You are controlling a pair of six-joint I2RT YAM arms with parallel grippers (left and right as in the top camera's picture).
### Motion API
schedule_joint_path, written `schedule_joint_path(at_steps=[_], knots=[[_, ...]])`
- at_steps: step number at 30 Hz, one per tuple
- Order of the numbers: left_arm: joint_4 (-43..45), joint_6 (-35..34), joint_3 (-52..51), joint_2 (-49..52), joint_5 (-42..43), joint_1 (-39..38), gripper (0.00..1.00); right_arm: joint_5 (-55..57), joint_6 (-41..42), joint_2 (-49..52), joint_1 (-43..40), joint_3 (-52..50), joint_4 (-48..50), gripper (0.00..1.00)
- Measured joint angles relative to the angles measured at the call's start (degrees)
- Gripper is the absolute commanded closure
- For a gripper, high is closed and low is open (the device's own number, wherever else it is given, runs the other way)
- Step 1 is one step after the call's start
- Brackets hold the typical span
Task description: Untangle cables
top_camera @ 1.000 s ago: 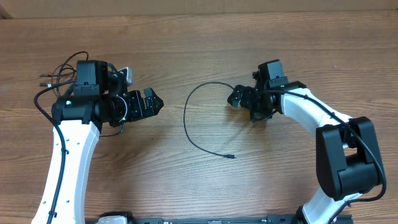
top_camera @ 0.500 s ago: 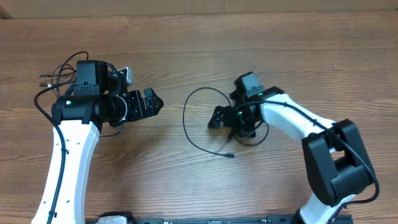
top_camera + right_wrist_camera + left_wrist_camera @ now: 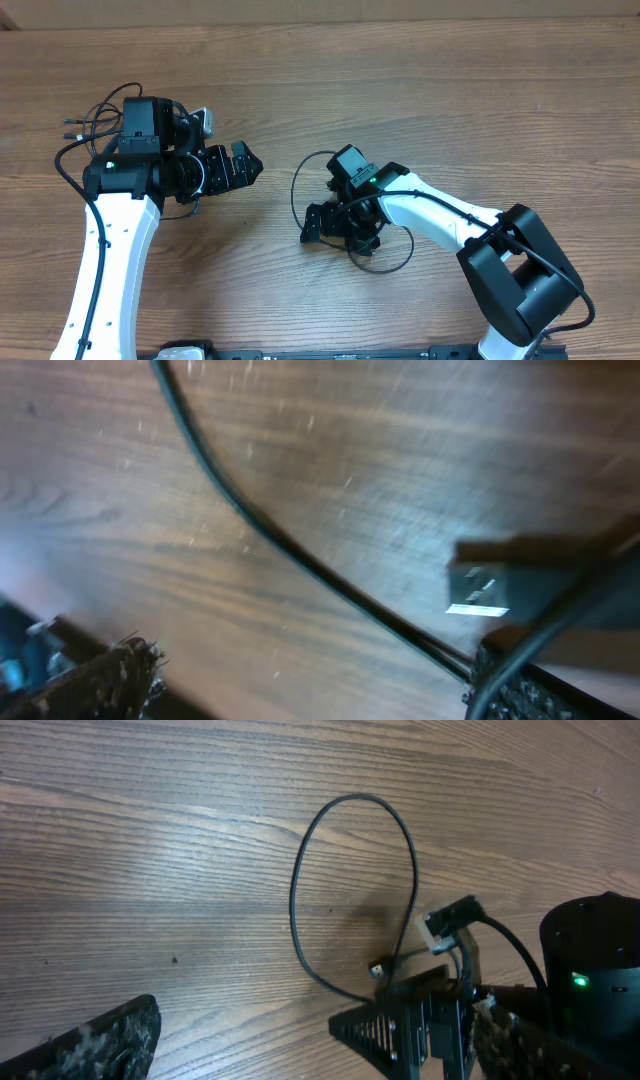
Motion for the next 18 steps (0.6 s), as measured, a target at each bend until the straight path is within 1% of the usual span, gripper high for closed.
schedule_joint_path(at_steps=[5, 9, 13, 18], knots=[[0.0, 0.0, 0.0, 0.0, 0.0, 0.0, 0.0, -6.64, -2.99, 0.48, -0.72, 0.55, -1.09, 0.0], [0.0, 0.0, 0.0, 0.0, 0.02, 0.0, 0.01, -8.7, -5.49, 0.59, -3.52, 4.57, -5.03, 0.0], [0.0, 0.0, 0.0, 0.0, 0.0, 0.0, 0.0, -3.63, -6.45, 0.59, -8.33, 7.56, -8.63, 0.0], [0.0, 0.0, 0.0, 0.0, 0.0, 0.0, 0.01, 5.18, -6.99, 0.59, -13.9, 7.61, -9.62, 0.0]])
